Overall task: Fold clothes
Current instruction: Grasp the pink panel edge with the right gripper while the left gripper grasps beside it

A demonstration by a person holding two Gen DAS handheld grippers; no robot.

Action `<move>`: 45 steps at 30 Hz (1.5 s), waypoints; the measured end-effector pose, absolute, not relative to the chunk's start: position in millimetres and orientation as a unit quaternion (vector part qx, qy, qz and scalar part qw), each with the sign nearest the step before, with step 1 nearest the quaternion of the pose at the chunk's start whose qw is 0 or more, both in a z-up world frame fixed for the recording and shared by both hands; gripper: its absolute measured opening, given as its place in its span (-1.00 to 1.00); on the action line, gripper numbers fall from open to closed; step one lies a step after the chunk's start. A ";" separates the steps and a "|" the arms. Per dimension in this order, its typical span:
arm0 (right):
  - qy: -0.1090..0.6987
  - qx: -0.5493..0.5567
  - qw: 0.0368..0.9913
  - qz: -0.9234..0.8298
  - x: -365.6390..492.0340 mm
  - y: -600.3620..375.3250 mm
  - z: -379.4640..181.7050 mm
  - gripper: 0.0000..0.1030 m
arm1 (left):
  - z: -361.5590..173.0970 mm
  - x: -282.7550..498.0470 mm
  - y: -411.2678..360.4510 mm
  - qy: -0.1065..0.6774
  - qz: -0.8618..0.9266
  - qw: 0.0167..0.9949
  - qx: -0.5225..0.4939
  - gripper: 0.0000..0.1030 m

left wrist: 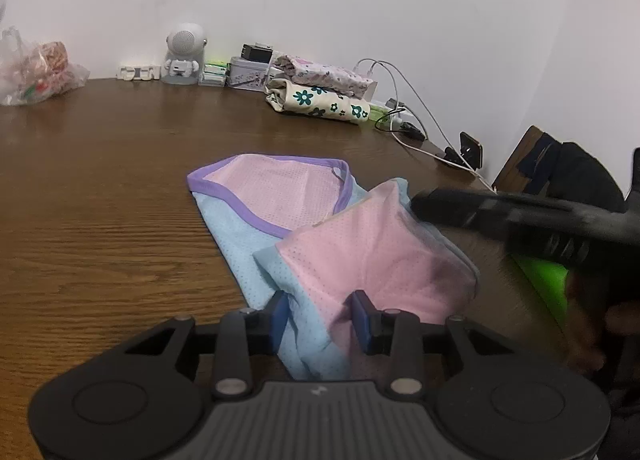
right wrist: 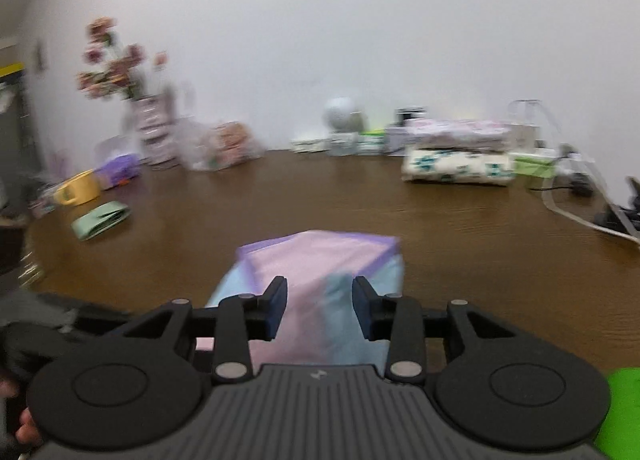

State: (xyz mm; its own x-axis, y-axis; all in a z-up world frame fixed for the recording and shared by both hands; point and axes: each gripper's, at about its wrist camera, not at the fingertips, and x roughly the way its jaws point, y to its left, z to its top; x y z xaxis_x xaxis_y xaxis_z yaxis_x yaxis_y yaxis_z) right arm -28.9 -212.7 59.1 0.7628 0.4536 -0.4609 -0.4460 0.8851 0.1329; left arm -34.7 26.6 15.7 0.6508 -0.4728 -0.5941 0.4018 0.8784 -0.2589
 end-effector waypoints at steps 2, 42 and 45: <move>0.275 -0.011 0.931 0.241 -20.8 -201.4 46.0 -0.29 | 17.9 -35.6 28.4 0.342 -0.230 0.909 -0.053 -0.34; 0.280 0.021 0.925 0.258 -86.5 -233.2 61.9 -0.27 | 33.7 -68.0 26.2 0.326 -0.268 0.906 -0.015 -0.11; 0.271 -0.004 0.927 0.261 -78.4 -218.0 62.9 -0.38 | 27.4 -60.0 20.1 0.332 -0.261 0.906 -0.014 -0.13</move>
State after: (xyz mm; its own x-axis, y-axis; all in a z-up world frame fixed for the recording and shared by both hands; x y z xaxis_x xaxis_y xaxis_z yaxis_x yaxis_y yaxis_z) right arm -78.4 -218.0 62.9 0.7169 0.4821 -0.5036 -0.4868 0.8633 0.1333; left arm -60.0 20.1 27.4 0.6436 -0.4819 -0.5946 0.4629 0.8638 -0.1990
